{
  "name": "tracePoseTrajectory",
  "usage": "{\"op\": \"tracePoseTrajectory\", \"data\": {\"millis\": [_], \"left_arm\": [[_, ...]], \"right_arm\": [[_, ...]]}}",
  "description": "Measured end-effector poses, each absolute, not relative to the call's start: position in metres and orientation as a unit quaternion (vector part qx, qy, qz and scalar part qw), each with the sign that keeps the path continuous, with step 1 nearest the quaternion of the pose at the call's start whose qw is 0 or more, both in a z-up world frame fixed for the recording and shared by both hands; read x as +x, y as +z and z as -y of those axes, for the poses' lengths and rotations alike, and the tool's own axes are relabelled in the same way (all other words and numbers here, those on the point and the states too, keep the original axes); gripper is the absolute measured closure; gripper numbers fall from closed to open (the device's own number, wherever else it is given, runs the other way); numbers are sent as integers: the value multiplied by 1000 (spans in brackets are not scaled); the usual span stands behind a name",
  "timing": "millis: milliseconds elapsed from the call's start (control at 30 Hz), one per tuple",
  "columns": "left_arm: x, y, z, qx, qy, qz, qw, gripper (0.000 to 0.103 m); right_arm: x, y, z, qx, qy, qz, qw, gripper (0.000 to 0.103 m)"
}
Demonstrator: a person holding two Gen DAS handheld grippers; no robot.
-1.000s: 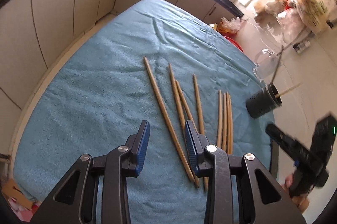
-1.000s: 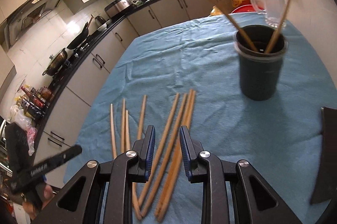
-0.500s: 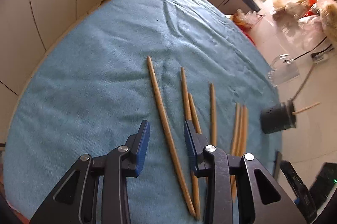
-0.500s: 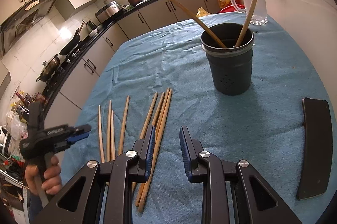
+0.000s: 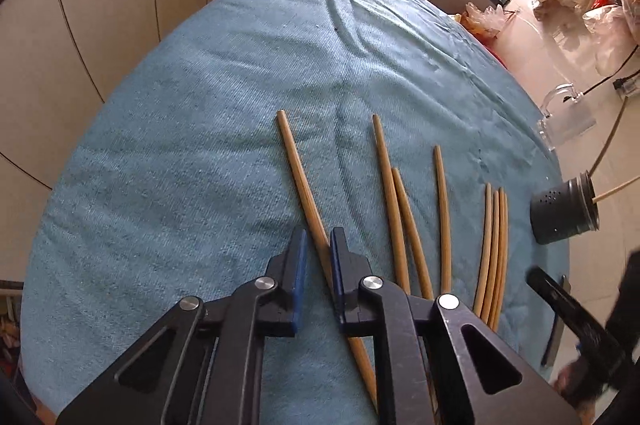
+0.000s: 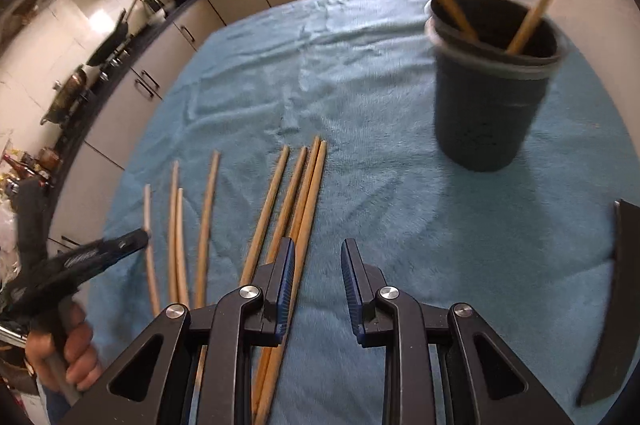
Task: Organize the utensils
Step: 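Move the left tool back over the chopsticks while the right tool returns beside it, then grasp a chopstick with the left tool while the right tool grasps another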
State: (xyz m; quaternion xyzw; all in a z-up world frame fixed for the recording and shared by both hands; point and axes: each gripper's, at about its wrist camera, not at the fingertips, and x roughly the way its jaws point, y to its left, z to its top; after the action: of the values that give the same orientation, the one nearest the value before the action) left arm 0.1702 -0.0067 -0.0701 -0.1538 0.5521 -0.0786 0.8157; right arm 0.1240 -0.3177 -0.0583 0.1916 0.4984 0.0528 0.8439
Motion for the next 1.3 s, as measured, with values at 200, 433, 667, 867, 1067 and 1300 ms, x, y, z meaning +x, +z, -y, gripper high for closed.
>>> {"op": "tracePoseTrajectory", "data": {"millis": [200,433,667,867,1067,1300], "left_arm": [[170,-71,6,-150,-89,-548,818,91],[170,-70,5,-147,-96,-550,817,91],[182,-68,20,-103,-86,-552,823,91],[180,-64,18,-117,-104,-540,827,96],[161,-34,8,-137,-122,-497,848,97],[137,6,8,-134,-131,-447,875,97]], "right_arm": [[152,-74,303,165,31,-528,833,80],[162,-76,300,134,8,-543,829,85],[180,-76,287,69,-3,-558,827,85],[186,-77,292,86,8,-555,827,96],[152,-44,299,131,39,-493,859,96],[114,3,297,136,66,-411,899,96]]}}
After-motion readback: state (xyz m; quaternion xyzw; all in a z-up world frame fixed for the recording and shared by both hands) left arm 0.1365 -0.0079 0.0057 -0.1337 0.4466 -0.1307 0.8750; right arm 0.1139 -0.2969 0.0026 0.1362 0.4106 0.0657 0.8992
